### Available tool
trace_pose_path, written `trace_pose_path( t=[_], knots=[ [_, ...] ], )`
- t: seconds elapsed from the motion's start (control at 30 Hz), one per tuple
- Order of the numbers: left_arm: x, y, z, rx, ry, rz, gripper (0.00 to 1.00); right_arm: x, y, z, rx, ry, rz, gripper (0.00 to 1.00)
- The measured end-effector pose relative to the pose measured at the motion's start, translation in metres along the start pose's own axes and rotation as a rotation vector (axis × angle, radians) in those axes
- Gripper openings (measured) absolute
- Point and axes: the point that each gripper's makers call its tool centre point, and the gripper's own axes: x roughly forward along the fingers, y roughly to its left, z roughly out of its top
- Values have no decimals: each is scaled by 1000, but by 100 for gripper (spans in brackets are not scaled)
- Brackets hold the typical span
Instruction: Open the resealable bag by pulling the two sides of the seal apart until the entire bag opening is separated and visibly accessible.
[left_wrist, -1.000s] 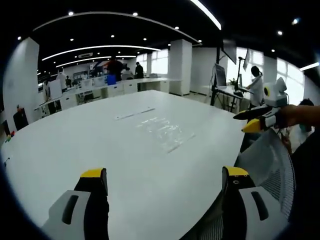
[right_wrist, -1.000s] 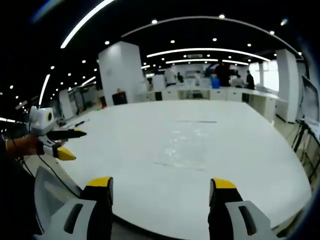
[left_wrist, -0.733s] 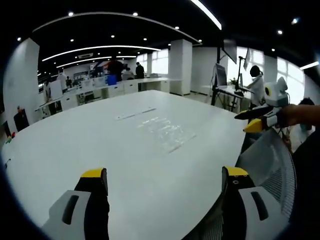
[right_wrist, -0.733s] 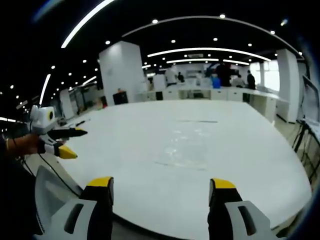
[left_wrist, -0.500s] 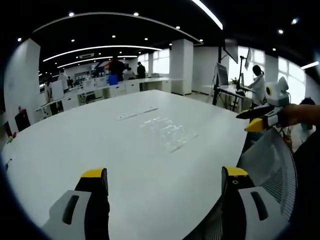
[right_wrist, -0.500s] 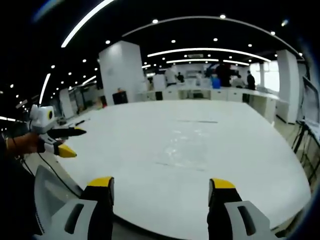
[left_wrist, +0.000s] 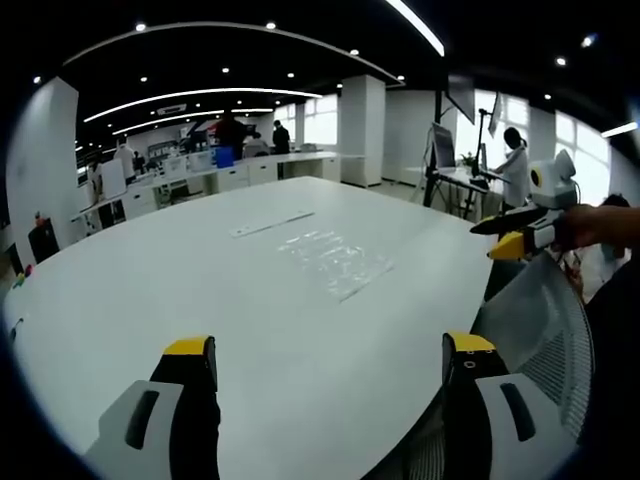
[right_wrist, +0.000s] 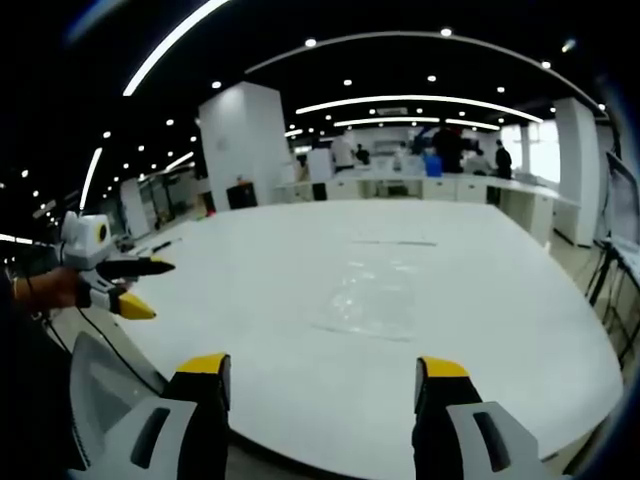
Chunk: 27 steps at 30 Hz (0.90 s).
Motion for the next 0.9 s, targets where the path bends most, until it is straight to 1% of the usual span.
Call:
trace_pose_path(
  t=[0.8,0.9],
  knots=[
    [1,-1,-4,1,9,-3,90,1,1,-3,2,9,5,72],
    [0,-2,-4,0,12,-5,90,1,1,-3,4,10,5,70]
  ],
)
